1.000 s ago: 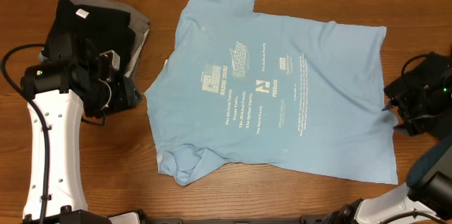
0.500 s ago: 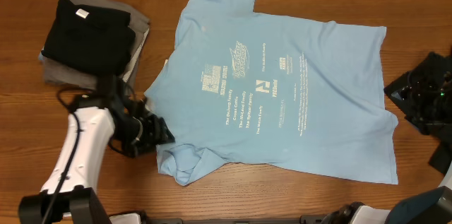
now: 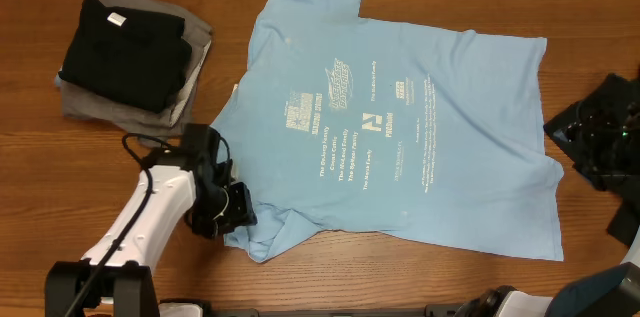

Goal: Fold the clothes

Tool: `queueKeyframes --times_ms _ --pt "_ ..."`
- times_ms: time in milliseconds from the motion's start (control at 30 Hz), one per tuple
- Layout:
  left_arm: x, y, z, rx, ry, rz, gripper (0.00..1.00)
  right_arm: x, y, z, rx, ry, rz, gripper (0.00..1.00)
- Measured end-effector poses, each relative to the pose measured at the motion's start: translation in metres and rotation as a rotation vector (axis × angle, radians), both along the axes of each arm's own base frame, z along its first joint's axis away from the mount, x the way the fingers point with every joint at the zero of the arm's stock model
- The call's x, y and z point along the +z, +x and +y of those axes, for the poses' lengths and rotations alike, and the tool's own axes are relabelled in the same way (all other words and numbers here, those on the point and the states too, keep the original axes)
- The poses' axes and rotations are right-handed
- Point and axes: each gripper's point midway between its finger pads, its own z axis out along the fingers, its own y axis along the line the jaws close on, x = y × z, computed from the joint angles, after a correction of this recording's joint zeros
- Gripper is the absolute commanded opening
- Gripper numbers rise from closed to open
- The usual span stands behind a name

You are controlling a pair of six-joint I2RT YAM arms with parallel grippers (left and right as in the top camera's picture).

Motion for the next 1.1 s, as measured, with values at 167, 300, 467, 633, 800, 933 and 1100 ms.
queueKeyframes --times_ms 167,300,467,633,800,933,1100 --pt "-0.005 0.004 0.004 -0.036 0.091 -0.029 0.36 -0.001 0.000 0.000 0.000 0.002 0.002 0.68" --pt "-0.006 0.004 0.004 -0.054 0.133 -0.038 0.23 -0.001 0.000 0.000 0.000 0.002 0.002 0.68" --pt "-0.007 0.000 0.008 -0.060 0.167 -0.027 0.49 -0.001 0.000 0.000 0.000 0.002 0.002 0.68" --pt "-0.008 0.002 0.015 -0.057 0.207 -0.035 0.42 -0.001 0.000 0.000 0.000 0.001 0.001 0.68" --pt "-0.008 0.003 0.017 -0.046 0.225 -0.036 0.25 -0.001 0.000 0.000 0.000 0.000 -0.001 0.68" --pt "-0.008 0.003 0.017 -0.047 0.223 -0.039 0.17 -0.001 0.000 0.000 0.000 0.000 -0.001 0.68" --pt "-0.007 0.002 0.009 -0.092 0.171 -0.040 0.04 -0.001 0.000 0.000 0.001 -0.001 -0.001 0.68"
